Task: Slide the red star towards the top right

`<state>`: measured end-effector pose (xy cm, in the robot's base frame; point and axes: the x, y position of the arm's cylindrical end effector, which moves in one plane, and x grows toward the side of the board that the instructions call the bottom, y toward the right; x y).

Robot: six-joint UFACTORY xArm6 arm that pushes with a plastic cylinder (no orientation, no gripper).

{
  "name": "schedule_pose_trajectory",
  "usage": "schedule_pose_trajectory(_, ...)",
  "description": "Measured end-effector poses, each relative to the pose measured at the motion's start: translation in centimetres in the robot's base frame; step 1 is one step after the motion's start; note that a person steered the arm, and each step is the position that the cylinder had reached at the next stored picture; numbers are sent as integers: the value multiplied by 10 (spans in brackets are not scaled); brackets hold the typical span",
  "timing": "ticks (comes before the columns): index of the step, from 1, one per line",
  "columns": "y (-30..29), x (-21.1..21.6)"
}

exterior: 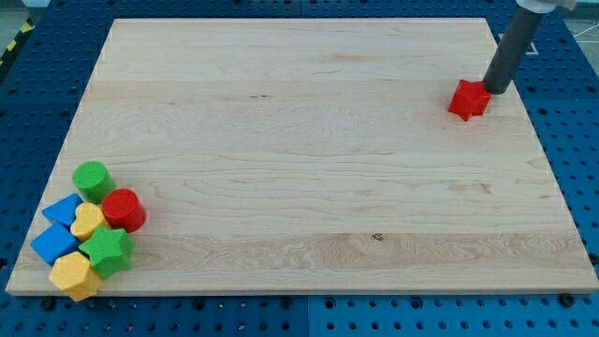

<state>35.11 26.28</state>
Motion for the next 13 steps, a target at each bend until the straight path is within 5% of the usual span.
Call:
schedule_pose_trajectory(3, -1, 97)
schedule_pose_trajectory(5, -64, 120)
schedule_pose_trajectory(7, -68, 54)
schedule_pose_trajectory(10, -64, 74)
schedule_pose_trajectory(13, -52, -7)
